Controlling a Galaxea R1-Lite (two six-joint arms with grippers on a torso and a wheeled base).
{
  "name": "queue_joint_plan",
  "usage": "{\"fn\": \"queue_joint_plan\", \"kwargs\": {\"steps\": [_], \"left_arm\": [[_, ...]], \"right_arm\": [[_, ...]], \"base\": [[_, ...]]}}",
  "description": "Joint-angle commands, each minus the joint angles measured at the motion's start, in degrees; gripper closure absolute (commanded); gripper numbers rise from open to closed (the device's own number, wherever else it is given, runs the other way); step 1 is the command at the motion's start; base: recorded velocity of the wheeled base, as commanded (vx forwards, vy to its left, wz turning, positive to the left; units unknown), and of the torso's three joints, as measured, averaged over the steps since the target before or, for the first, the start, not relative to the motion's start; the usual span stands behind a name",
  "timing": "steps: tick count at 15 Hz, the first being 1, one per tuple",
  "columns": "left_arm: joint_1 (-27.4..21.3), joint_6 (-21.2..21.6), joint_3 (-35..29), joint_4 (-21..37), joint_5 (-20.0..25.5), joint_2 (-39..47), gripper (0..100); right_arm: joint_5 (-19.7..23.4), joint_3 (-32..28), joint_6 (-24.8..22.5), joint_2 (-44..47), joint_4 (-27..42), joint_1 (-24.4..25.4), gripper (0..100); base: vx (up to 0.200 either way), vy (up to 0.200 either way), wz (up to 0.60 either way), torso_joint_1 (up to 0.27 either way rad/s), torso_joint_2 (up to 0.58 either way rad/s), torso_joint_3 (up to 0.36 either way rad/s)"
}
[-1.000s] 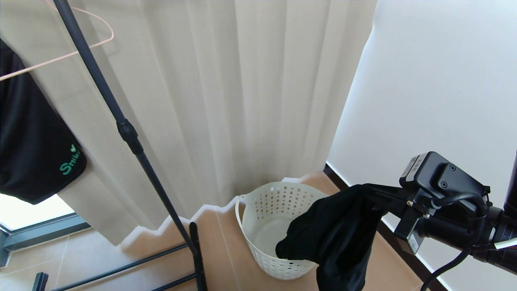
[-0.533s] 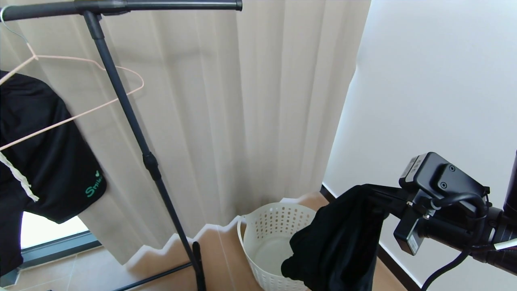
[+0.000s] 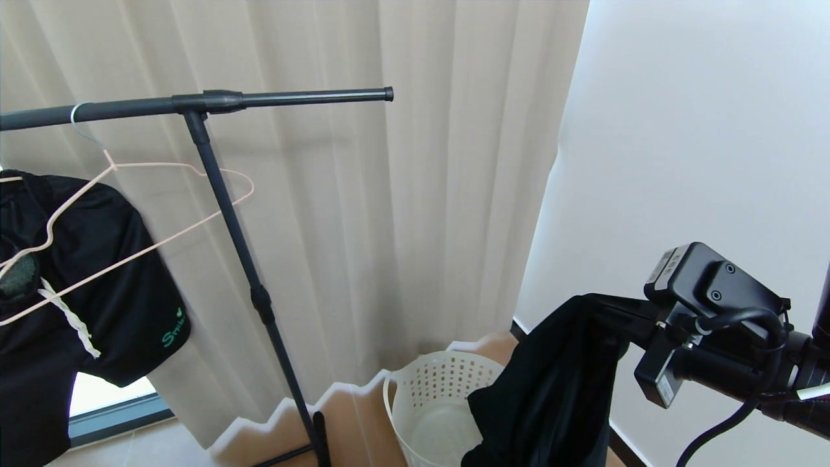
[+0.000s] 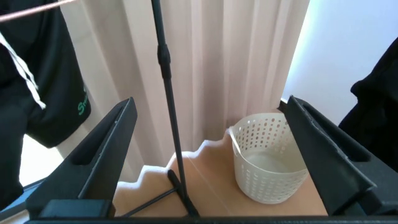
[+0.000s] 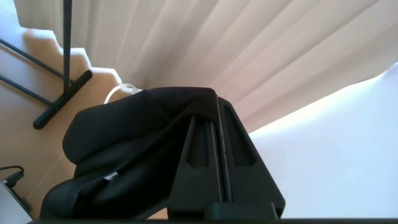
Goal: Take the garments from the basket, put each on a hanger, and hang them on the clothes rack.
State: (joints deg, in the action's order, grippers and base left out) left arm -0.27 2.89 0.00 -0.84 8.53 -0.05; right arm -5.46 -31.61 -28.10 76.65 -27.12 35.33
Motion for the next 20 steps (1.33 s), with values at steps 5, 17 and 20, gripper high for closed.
{"fn": "queue_joint_plan", "kwargs": {"steps": [5, 17, 20], "left_arm": [[0.0, 0.0, 0.0, -0.1, -0.3, 0.0, 0], [0.0, -0.4, 0.0, -0.2, -0.3, 0.0, 0], [0.0, -0.6, 0.0, -0.2, -0.2, 0.0, 0]], "right_arm": [[0.0, 0.2, 0.0, -0.1, 0.1, -0.1, 100], [0.0, 0.1, 0.0, -0.2, 0.0, -0.1, 100], [0.0, 0.1, 0.0, -0.2, 0.0, -0.1, 100]], "base": [[0.000, 0.000, 0.00, 0.230, -0.57, -0.357], [0.000, 0.000, 0.00, 0.197, -0.44, -0.287], [0.000, 0.000, 0.00, 0.158, -0.35, -0.183]]}}
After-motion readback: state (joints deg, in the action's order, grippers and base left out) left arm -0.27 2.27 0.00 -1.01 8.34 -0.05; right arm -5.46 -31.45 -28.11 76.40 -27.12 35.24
